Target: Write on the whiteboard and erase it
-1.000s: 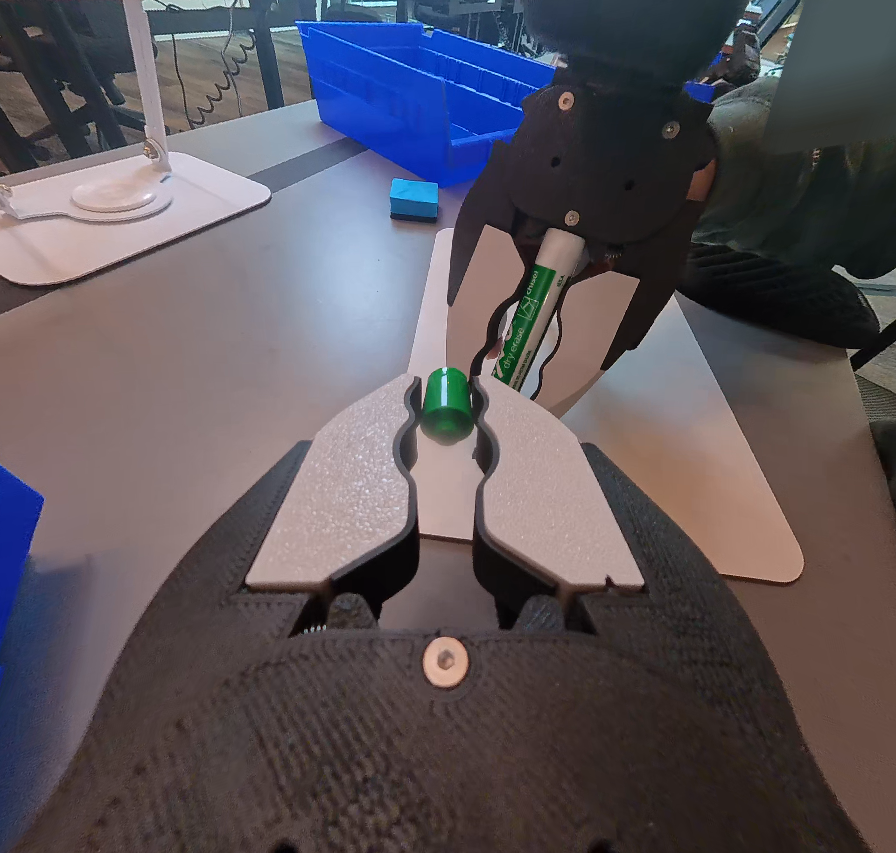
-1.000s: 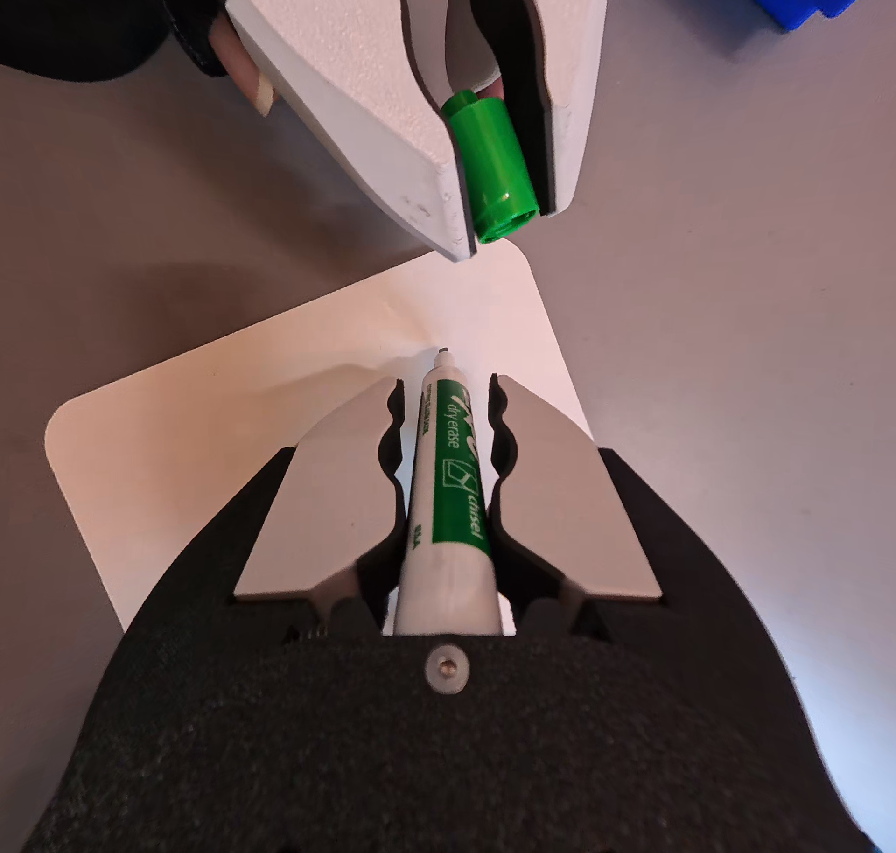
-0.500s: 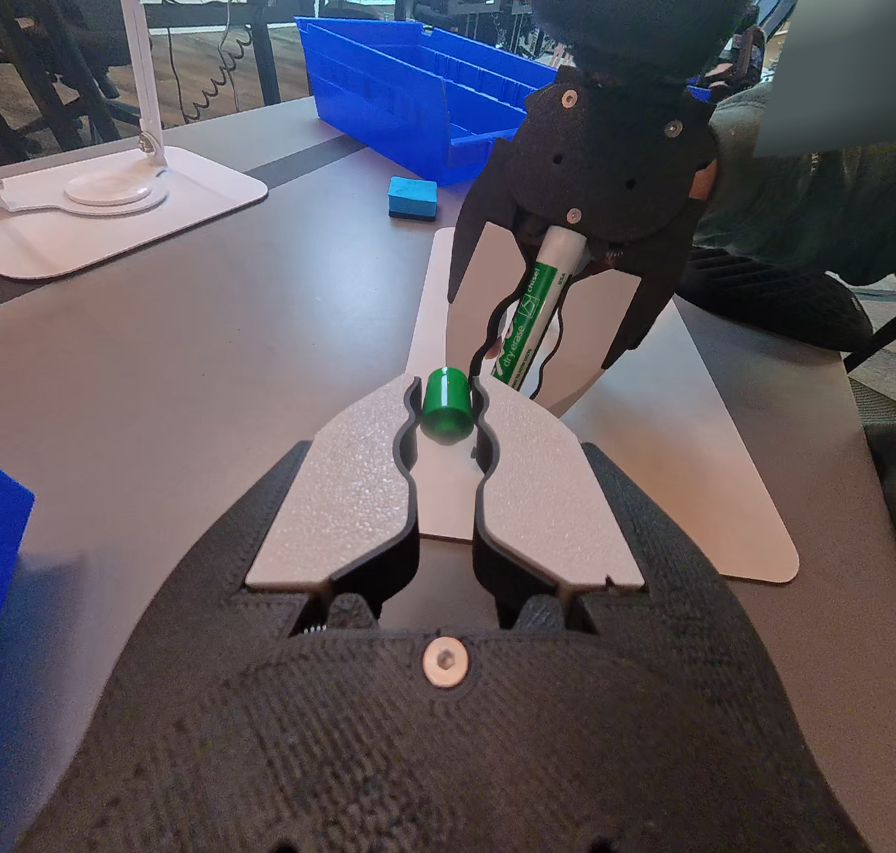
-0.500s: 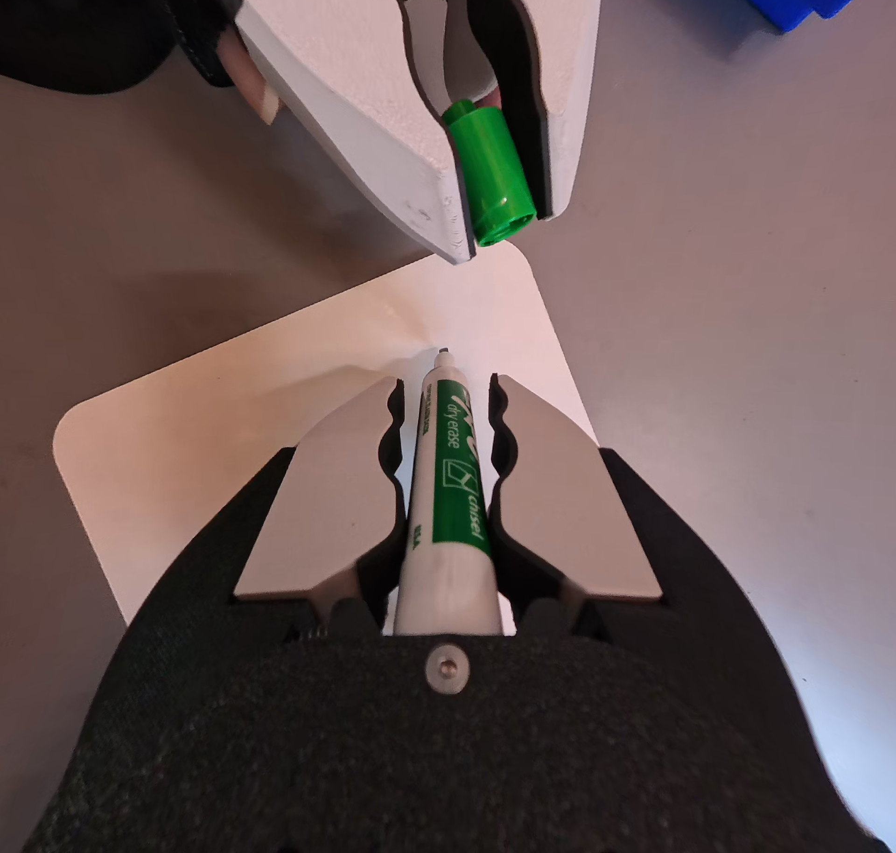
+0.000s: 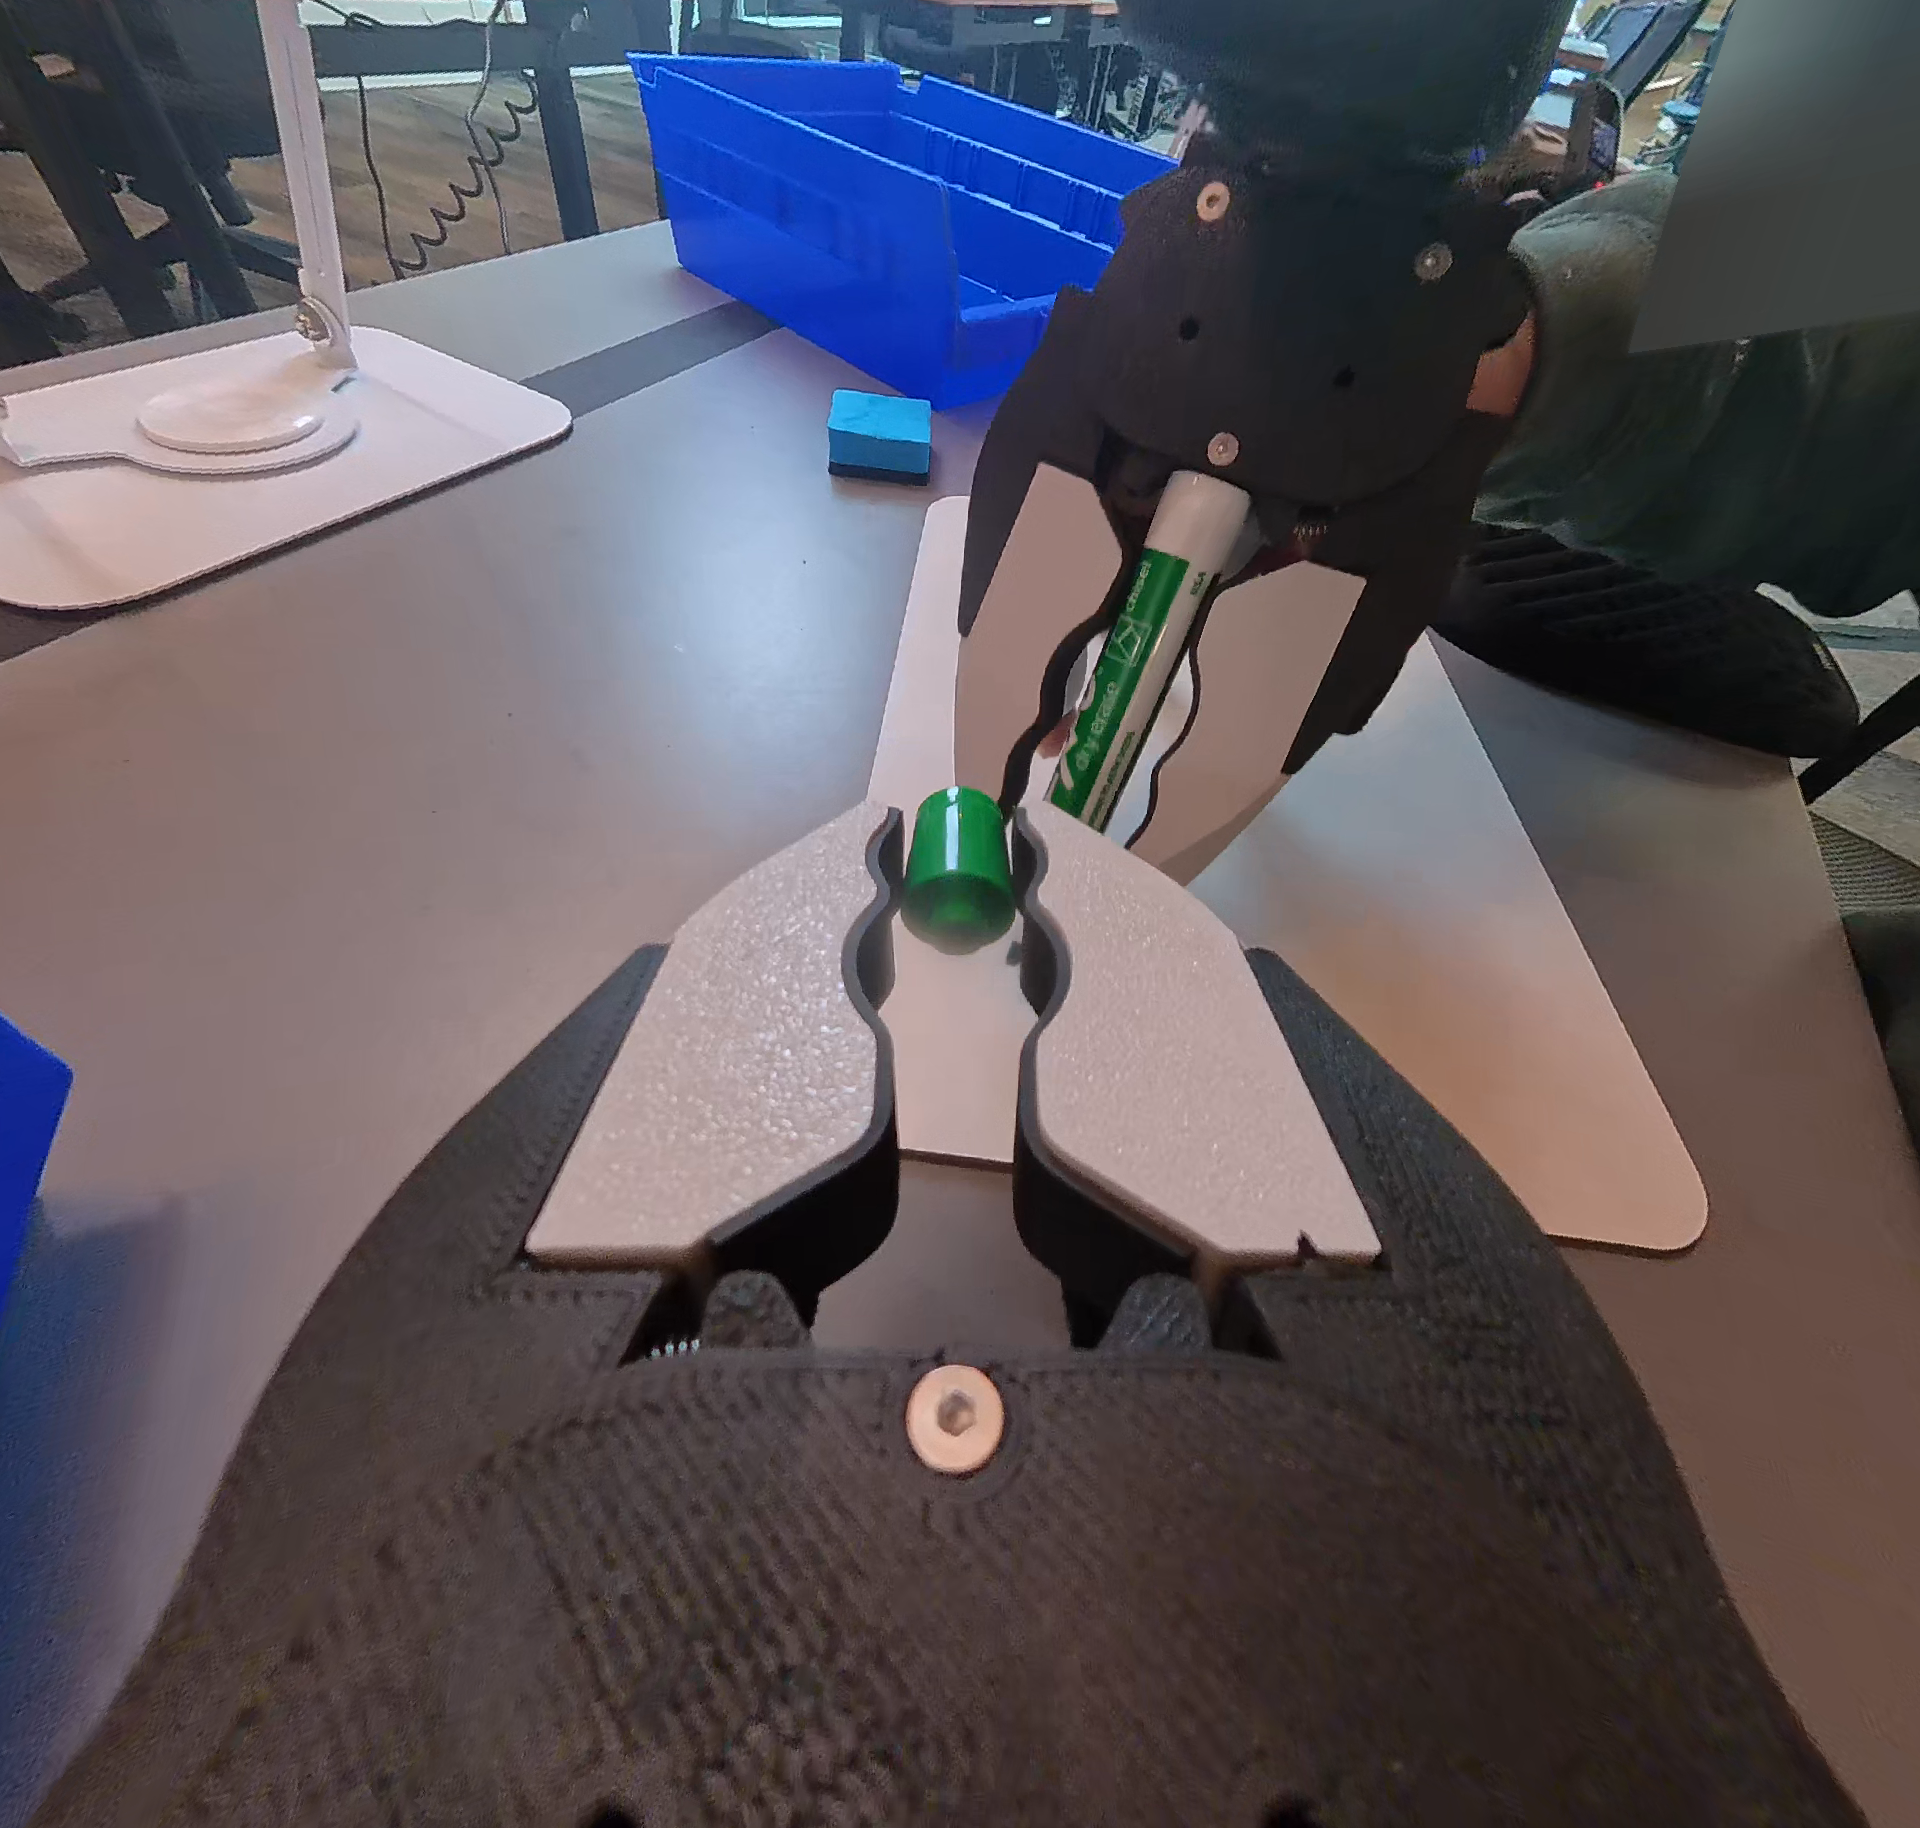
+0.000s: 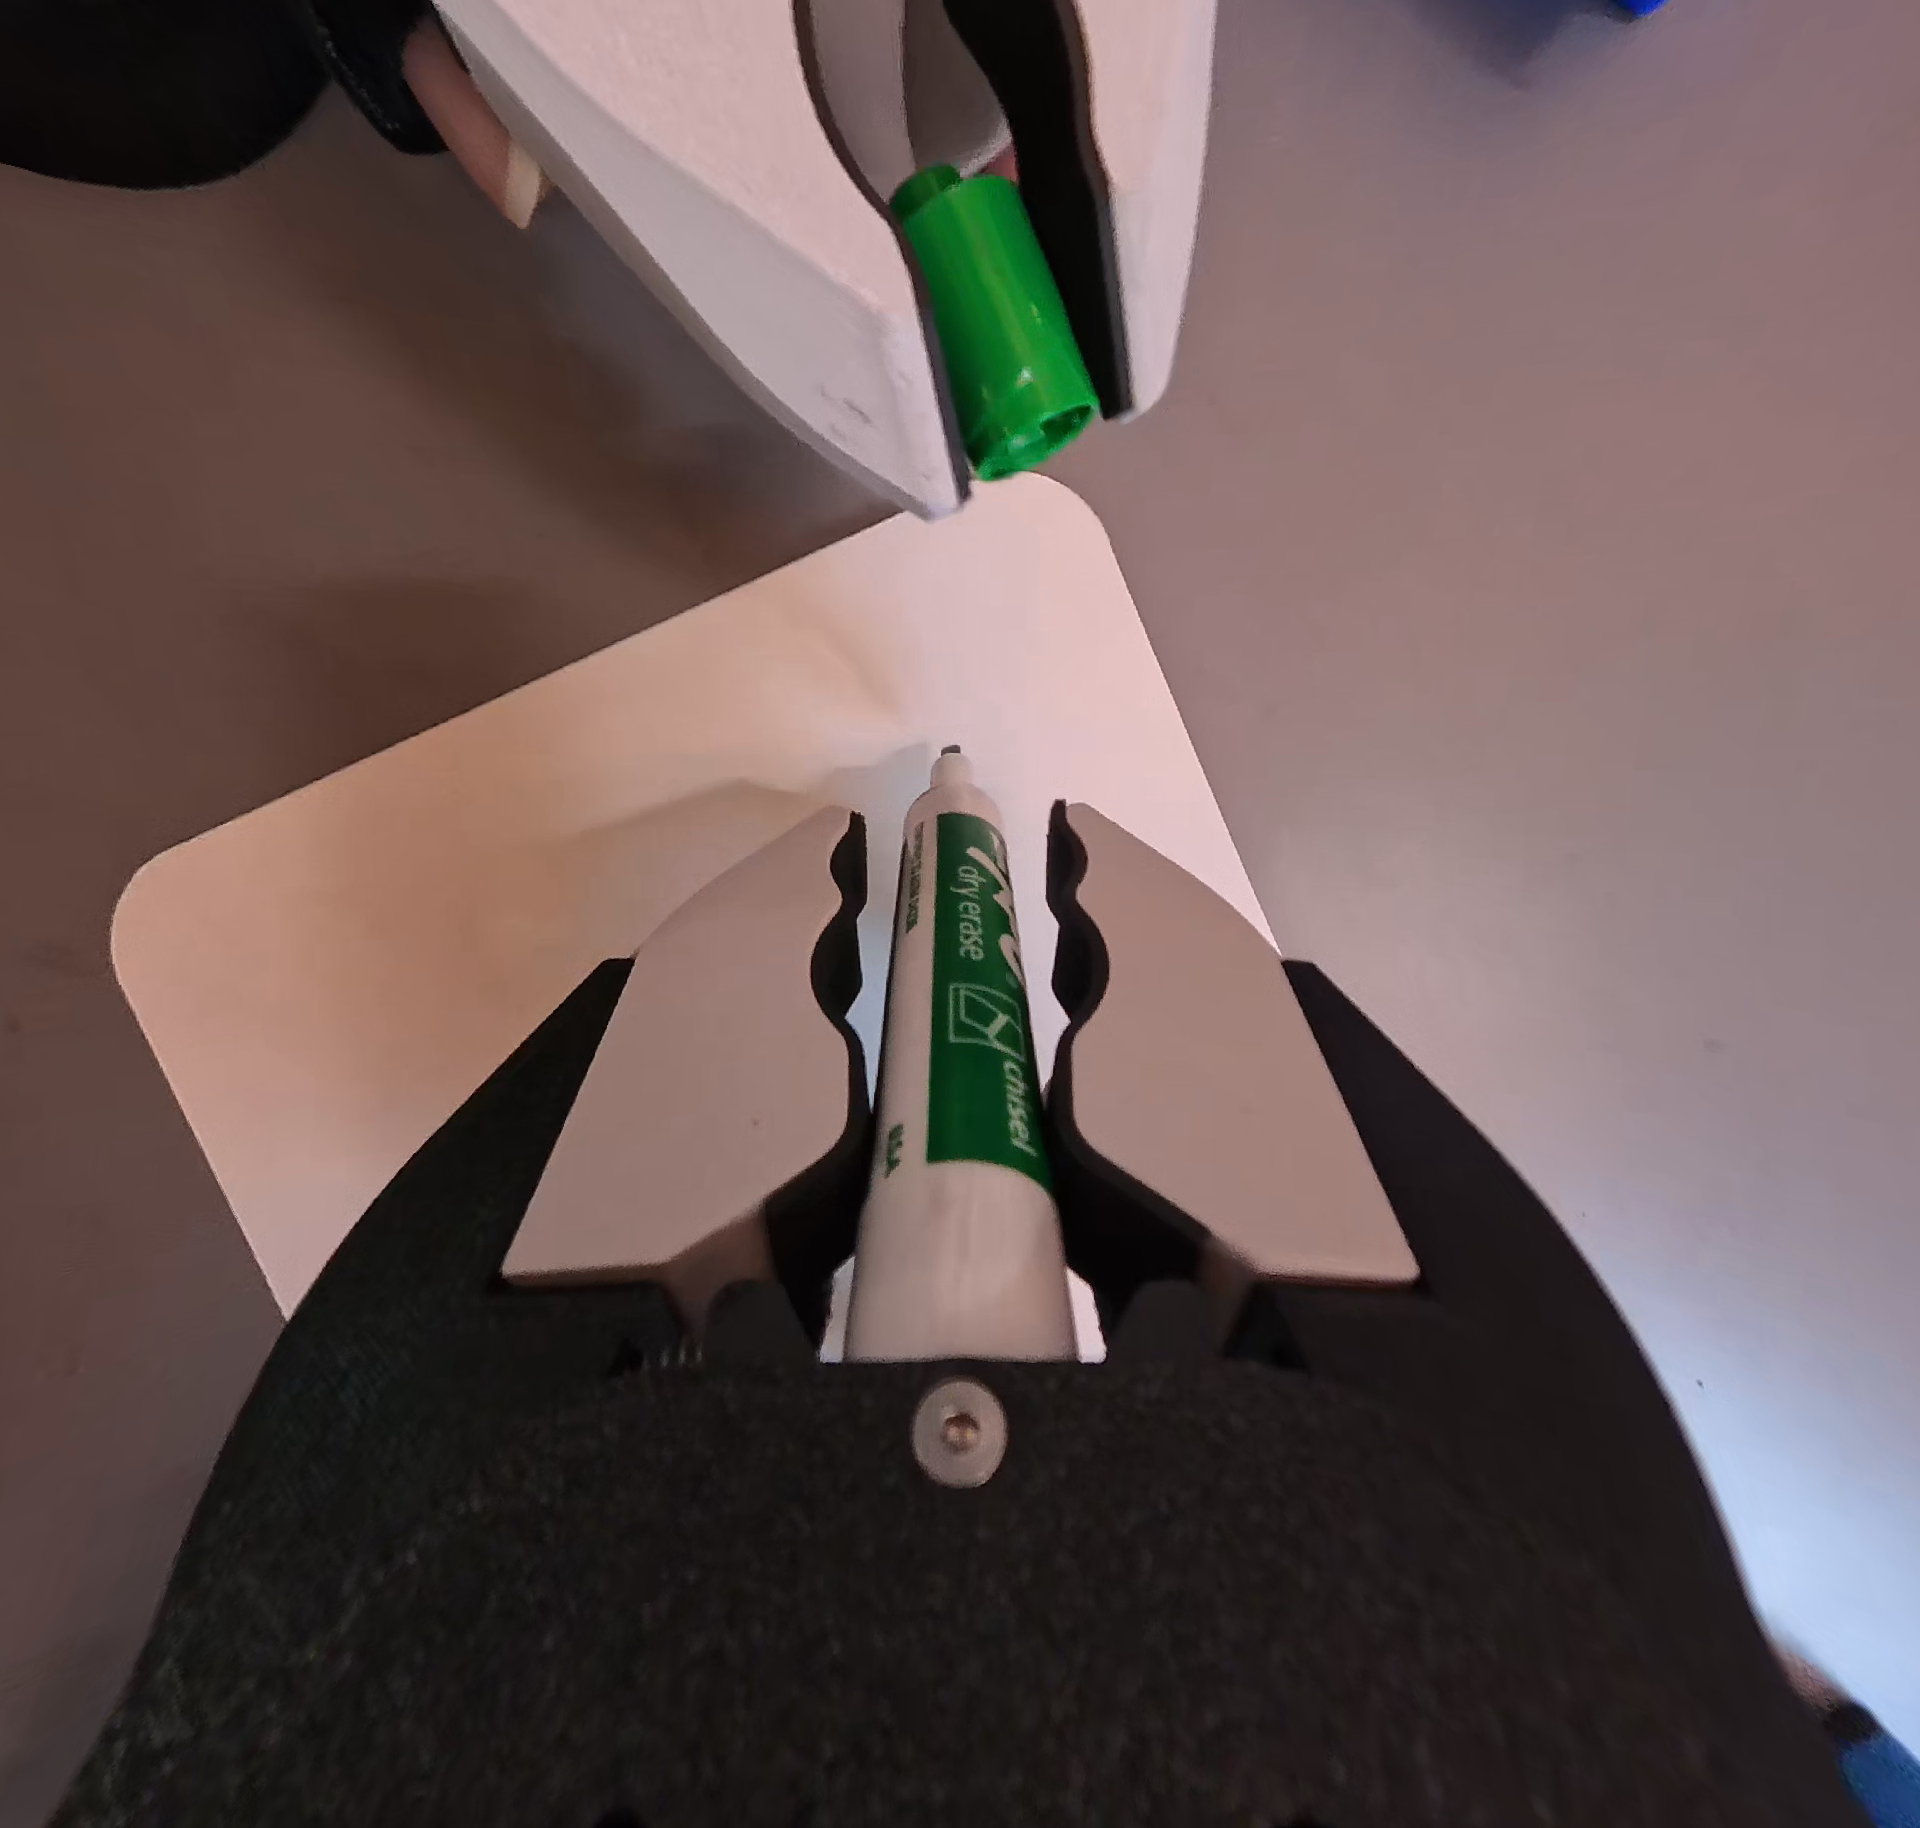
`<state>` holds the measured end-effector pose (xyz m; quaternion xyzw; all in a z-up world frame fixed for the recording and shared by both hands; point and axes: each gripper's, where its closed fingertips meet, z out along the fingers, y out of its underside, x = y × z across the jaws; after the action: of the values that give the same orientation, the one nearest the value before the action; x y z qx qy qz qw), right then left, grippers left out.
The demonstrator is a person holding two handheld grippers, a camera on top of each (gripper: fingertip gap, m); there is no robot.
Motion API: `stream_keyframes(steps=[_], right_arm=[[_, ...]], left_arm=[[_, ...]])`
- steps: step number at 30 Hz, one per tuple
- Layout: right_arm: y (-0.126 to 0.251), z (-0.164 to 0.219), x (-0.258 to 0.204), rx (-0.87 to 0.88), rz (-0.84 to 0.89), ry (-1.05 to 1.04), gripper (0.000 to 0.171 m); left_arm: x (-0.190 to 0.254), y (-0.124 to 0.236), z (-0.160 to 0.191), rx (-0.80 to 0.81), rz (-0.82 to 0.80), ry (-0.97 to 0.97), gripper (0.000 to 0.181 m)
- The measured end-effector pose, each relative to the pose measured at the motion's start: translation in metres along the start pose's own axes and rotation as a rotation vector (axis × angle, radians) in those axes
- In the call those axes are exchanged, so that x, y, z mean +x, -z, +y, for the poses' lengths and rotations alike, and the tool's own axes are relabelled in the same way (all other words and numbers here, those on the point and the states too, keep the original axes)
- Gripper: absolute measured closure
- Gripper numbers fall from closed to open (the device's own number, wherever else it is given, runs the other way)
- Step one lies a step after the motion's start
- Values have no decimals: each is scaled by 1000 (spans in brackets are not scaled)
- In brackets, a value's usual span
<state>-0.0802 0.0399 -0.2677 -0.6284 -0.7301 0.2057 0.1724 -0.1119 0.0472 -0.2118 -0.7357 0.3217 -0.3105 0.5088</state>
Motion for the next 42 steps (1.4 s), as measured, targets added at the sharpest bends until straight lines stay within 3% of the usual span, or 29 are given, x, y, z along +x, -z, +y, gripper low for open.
stream_keyframes(steps=[28, 42], right_arm=[[4, 24, 22, -94, 51, -94, 138], [-12, 1, -23, -103, -74, 17, 138]], left_arm=[[0, 1, -1, 8, 17, 24, 162], [-5, 2, -2, 9, -9, 21, 162]])
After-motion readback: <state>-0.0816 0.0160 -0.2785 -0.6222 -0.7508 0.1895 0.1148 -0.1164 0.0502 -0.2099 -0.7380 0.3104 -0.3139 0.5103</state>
